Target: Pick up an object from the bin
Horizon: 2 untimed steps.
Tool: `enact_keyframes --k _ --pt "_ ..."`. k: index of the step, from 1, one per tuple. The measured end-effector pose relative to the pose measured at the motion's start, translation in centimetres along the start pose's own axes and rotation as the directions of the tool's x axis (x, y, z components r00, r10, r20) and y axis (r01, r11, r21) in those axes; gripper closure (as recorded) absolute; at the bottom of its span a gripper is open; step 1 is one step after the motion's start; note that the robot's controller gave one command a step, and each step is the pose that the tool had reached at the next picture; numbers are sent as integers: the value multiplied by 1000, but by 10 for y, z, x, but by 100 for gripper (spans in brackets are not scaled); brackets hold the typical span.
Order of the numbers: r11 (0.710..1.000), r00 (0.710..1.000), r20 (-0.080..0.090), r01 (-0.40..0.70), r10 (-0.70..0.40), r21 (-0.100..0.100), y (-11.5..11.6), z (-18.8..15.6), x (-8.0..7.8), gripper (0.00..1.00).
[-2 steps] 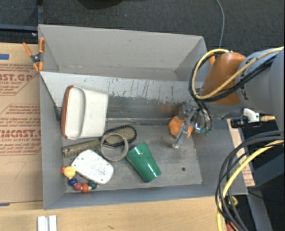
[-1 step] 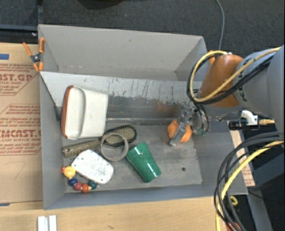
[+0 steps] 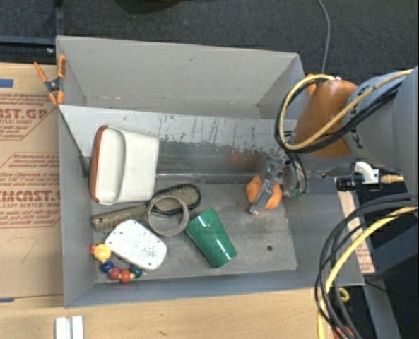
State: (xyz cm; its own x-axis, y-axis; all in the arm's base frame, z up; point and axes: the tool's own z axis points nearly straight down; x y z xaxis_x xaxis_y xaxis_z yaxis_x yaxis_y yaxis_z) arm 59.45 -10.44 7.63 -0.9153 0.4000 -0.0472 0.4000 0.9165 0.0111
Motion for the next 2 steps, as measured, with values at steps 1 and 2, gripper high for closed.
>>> enact_keyframes --k 1,2 --pt "1000 1000 -4 1 -1 0 0 -5 1 100" --pt "1000 1000 -6 1 -1 1 0 -16 1 100"
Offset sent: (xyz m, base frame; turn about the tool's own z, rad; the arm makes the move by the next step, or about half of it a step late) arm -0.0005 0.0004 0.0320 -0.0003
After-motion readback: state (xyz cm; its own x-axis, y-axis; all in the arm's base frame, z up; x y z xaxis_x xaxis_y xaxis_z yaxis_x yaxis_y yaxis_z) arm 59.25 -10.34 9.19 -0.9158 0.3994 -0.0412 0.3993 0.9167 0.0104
